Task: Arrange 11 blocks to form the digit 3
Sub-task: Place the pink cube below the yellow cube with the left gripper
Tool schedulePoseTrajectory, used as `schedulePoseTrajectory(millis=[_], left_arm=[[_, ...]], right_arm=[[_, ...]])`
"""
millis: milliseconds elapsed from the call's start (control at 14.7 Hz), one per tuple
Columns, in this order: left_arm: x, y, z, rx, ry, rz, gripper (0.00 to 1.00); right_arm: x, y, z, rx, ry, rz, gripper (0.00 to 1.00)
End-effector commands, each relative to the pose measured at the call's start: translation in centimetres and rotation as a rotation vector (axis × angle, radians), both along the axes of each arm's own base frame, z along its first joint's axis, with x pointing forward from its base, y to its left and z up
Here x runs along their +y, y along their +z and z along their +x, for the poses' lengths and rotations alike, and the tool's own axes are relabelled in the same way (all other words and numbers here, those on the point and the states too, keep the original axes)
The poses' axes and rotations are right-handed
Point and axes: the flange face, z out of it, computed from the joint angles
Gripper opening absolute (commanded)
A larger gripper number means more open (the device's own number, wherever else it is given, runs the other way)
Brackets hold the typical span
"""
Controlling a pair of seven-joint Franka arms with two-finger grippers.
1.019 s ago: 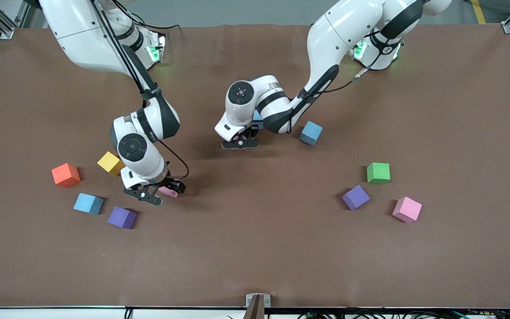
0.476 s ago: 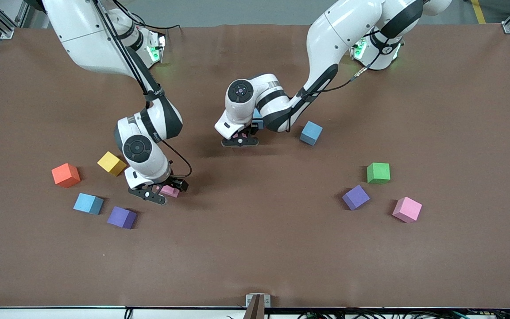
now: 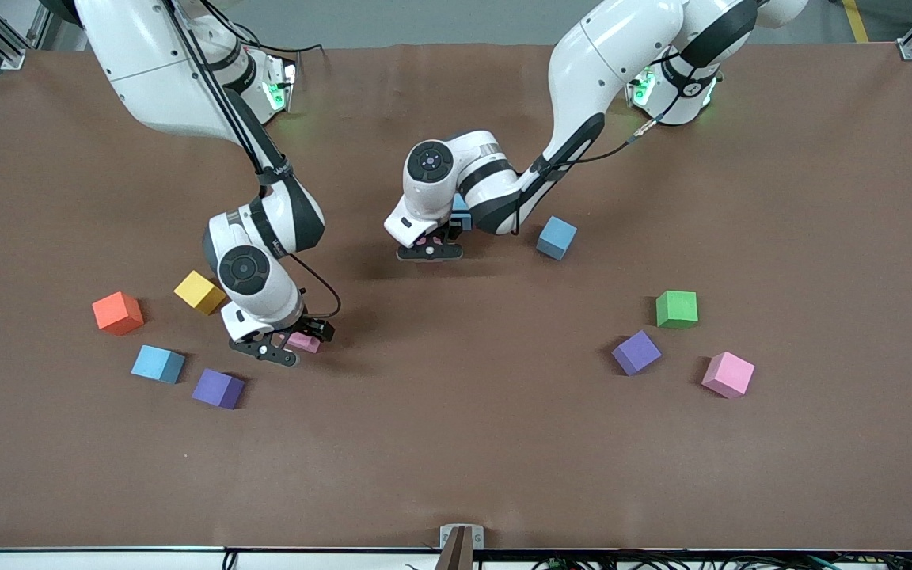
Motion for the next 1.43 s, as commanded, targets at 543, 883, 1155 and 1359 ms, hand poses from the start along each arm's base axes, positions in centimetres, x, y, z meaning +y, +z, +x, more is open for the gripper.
schedulePoseTrajectory(millis=[543, 883, 1155, 1359], left_arm=[[0.3, 0.5, -0.9, -0.009, -0.009, 0.018, 0.59], [0.5, 0.7, -0.5, -0.011, -0.008, 0.014, 1.0], [0.5, 2.6, 0.0, -0.032, -0.008, 0.01, 1.0], [1.1, 5.6, 0.3, -0.046, -0.011, 0.048, 1.0]], right_arm=[[0.2, 0.2, 1.4, -0.01, 0.113, -0.003, 0.34], [5.0, 5.9, 3.0, 0.025, 0.186, 0.005, 0.33], [8.7, 7.1, 2.3, 0.012, 0.236, 0.036, 0.33], [11.0, 6.9, 1.6, 0.012, 0.298, 0.035, 0.33]])
